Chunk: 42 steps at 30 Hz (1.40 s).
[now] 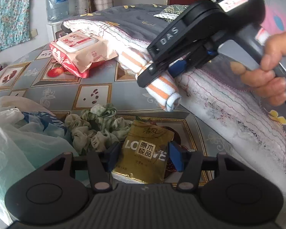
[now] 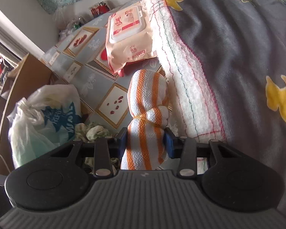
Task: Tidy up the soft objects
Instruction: 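Move the right gripper over the bed to the orange-striped sock and grasp it, then lift the orange-striped sock and carry it over the cardboard box with the right gripper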
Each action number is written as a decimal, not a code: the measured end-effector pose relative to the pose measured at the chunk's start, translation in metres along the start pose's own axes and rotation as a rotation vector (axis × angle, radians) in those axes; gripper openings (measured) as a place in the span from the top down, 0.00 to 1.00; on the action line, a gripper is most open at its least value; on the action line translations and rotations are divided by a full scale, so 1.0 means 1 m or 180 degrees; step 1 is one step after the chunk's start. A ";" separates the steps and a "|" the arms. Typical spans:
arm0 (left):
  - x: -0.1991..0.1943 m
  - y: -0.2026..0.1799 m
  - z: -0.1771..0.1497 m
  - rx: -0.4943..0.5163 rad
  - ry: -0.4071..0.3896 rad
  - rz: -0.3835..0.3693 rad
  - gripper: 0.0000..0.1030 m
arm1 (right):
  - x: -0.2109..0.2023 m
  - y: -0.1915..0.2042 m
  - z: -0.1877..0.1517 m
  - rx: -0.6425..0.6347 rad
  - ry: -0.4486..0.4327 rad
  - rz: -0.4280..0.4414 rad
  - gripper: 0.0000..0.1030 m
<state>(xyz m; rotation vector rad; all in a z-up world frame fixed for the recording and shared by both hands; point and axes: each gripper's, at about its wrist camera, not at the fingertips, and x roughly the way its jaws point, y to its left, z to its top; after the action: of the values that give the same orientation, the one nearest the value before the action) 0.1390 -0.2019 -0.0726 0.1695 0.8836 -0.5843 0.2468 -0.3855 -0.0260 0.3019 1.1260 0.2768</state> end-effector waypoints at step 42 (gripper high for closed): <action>-0.232 0.274 -0.121 -0.2066 -0.0043 0.1486 0.45 | 0.036 0.353 -0.022 -0.0583 0.0488 0.1874 0.62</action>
<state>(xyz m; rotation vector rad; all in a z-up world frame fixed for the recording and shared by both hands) 0.0928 0.1665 0.0030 -0.2151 0.9402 0.1487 0.2183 -0.0432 0.0664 0.4512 1.1335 0.9311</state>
